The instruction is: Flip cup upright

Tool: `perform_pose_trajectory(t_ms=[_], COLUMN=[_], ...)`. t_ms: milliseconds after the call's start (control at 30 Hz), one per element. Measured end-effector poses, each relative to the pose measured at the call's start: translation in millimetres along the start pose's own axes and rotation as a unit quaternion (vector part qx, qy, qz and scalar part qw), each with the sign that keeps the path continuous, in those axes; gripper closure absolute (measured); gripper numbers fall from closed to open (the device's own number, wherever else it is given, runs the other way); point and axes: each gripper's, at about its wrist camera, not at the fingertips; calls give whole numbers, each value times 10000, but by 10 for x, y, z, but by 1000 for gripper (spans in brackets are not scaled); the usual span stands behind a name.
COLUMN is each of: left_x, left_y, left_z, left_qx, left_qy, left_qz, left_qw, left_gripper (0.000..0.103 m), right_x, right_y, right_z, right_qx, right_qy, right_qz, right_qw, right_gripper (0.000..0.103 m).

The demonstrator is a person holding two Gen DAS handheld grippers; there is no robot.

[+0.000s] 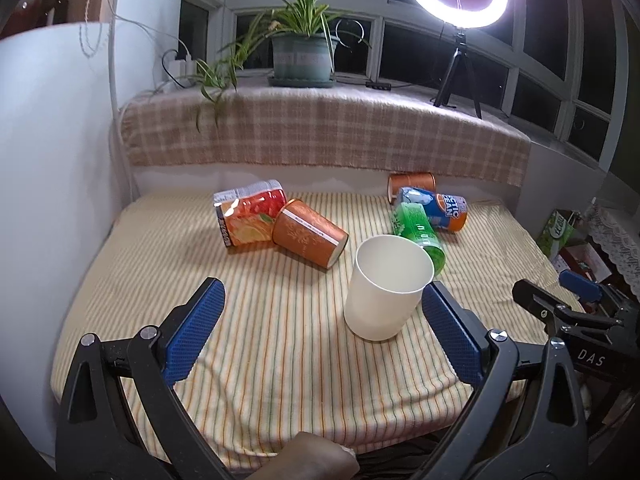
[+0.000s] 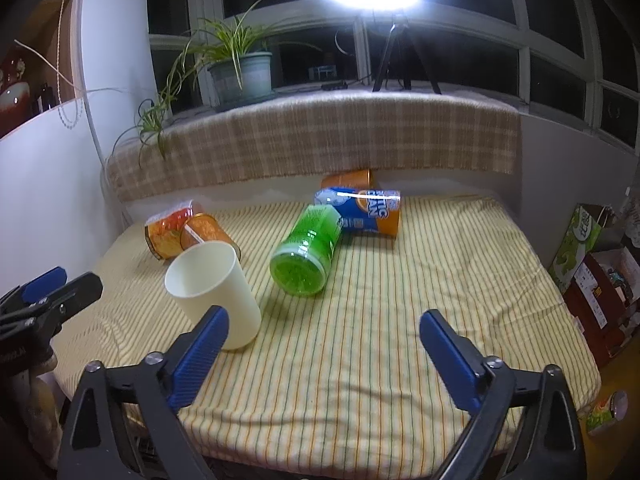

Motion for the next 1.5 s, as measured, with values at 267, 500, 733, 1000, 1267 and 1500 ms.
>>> perform_pose_trajectory(t_ms=[267, 500, 733, 1000, 1267, 1500], left_x=[-3, -2, -4, -1, 5, 1], left_y=[-35, -40, -33, -32, -48, -50], left_z=[64, 99, 100, 94, 74, 78], left_qx=[-84, -117, -161, -164, -171, -174], left_qy=[92, 133, 140, 145, 156, 152], left_qz=[29, -7, -5, -9, -10, -13], left_qw=[9999, 9998, 9998, 9998, 9997, 9997], left_gripper=[2, 2, 2, 2, 2, 2], right_x=[-38, -46, -51, -51, -47, -36], right_y=[-75, -94, -105, -117, -86, -76], right_z=[-33, -30, -61, -90, -105, -134], right_qx=[179, 215, 230, 241, 219, 208], right_qy=[-7, 11, -40, -78, -95, -128], right_qz=[260, 323, 356, 370, 328, 309], right_qw=[9995, 9992, 9991, 9990, 9992, 9992], right_gripper=[0, 0, 0, 0, 0, 0])
Point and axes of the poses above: each gripper's, at about its wrist camera, not at the fingertips, and y roughly the way its jaws point, z to its right, x to its underside
